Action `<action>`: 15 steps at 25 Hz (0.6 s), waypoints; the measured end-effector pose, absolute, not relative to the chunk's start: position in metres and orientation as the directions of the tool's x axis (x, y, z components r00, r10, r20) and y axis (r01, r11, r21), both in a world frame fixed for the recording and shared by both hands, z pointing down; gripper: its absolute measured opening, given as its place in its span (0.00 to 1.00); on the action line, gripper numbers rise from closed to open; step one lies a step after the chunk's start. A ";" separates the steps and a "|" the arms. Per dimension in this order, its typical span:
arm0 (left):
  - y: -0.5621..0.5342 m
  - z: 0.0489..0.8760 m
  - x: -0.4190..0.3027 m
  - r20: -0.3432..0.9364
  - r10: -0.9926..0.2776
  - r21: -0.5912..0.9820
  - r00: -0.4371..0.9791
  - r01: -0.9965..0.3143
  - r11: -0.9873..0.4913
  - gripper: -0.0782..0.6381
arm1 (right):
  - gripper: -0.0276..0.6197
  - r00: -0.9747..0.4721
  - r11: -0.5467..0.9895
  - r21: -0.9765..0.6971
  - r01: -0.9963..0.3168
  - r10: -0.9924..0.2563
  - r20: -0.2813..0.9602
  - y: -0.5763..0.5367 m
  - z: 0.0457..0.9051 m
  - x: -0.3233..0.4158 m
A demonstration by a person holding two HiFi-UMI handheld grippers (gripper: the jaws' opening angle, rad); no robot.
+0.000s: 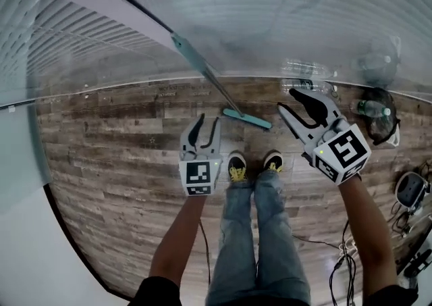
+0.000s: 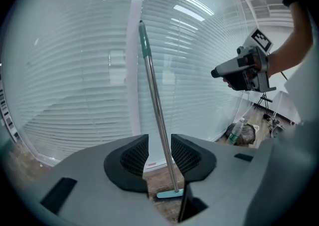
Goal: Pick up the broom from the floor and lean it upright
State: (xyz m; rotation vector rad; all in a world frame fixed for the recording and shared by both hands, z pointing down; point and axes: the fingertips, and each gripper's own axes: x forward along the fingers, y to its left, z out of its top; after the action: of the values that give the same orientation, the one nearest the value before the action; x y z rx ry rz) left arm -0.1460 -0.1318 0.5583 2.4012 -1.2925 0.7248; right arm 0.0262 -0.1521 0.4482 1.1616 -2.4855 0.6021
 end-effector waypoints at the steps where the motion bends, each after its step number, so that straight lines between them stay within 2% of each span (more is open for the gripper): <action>1: -0.131 0.547 -0.148 0.560 -0.682 0.030 0.470 -0.834 -0.551 0.31 | 0.29 -0.612 0.584 -0.224 -0.780 -0.636 0.471 -0.146 0.445 0.031; 5: -0.133 0.496 -0.142 0.488 -0.701 0.011 0.520 -0.806 -0.591 0.31 | 0.28 -0.633 0.654 -0.147 -0.742 -0.611 0.476 -0.132 0.409 0.048; 9: -0.101 0.426 -0.134 0.450 -0.694 -0.015 0.562 -0.772 -0.635 0.31 | 0.28 -0.629 0.674 -0.093 -0.733 -0.619 0.470 -0.097 0.336 0.072; 15: -0.083 0.332 -0.109 0.418 -0.630 0.085 0.655 -0.718 -0.690 0.19 | 0.28 -0.613 0.667 -0.027 -0.745 -0.668 0.422 -0.075 0.227 0.107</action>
State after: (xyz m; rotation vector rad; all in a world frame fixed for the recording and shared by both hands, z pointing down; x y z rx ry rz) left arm -0.1090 -0.0828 0.3318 2.6304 -1.0912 0.5286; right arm 0.1074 -0.0747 0.2274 1.1114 -2.5060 0.2814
